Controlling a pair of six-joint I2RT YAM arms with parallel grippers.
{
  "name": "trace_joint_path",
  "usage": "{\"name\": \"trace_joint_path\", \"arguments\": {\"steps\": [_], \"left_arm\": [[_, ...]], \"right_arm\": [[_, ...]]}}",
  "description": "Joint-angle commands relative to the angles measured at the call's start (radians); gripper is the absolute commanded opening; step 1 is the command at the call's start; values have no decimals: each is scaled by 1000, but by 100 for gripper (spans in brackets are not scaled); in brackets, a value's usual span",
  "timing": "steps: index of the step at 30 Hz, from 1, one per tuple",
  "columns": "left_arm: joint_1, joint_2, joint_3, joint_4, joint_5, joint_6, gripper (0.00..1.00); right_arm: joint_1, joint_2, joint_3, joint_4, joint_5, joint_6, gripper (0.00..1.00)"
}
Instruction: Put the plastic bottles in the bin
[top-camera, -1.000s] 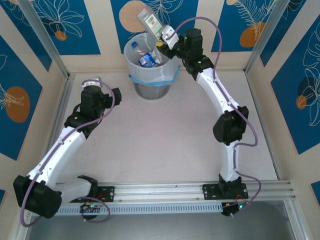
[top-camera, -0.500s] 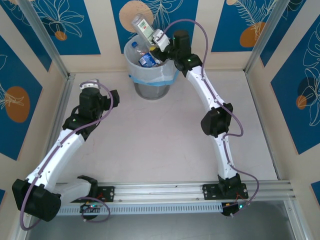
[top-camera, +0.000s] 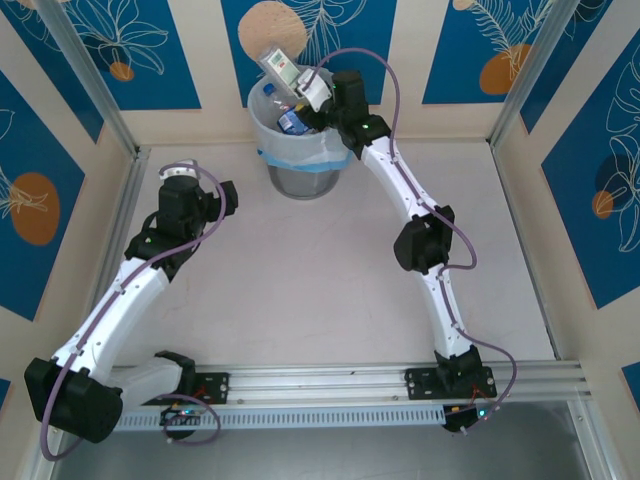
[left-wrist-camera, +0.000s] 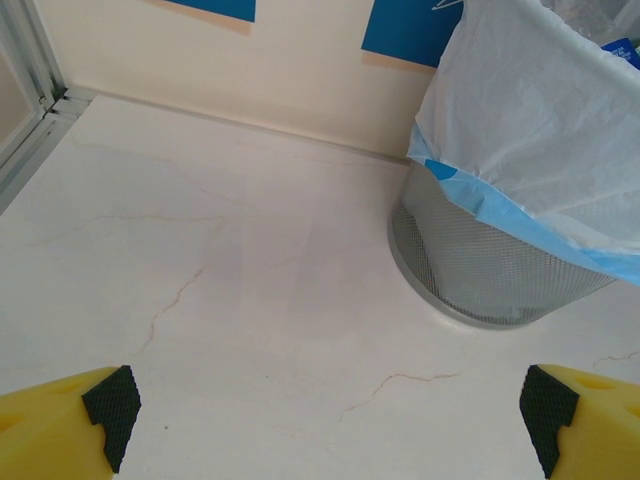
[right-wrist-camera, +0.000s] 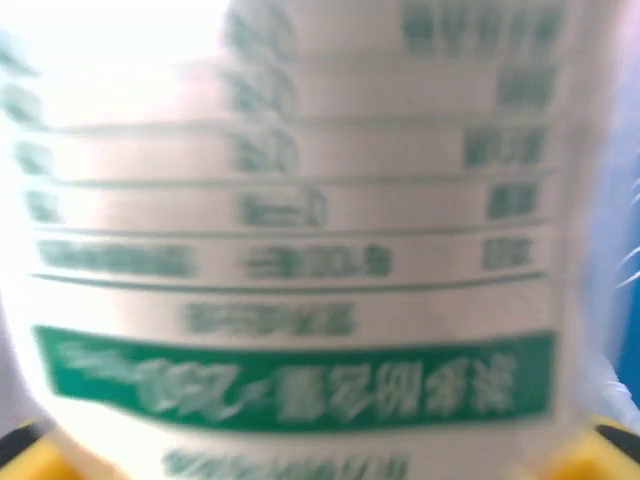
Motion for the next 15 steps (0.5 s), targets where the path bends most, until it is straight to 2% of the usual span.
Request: {"name": "trace_joint_path", "arguments": {"steps": [1, 6, 15], "left_arm": [[15, -24, -7, -11, -11, -4, 99], [16, -24, -10, -9, -7, -10, 99], [19, -30, -14, -18, -10, -11, 99]], "right_arm": [[22, -8, 42, 21, 56, -31, 58], [27, -25, 44, 44, 82, -15, 71], [33, -110, 11, 42, 68, 25, 71]]}}
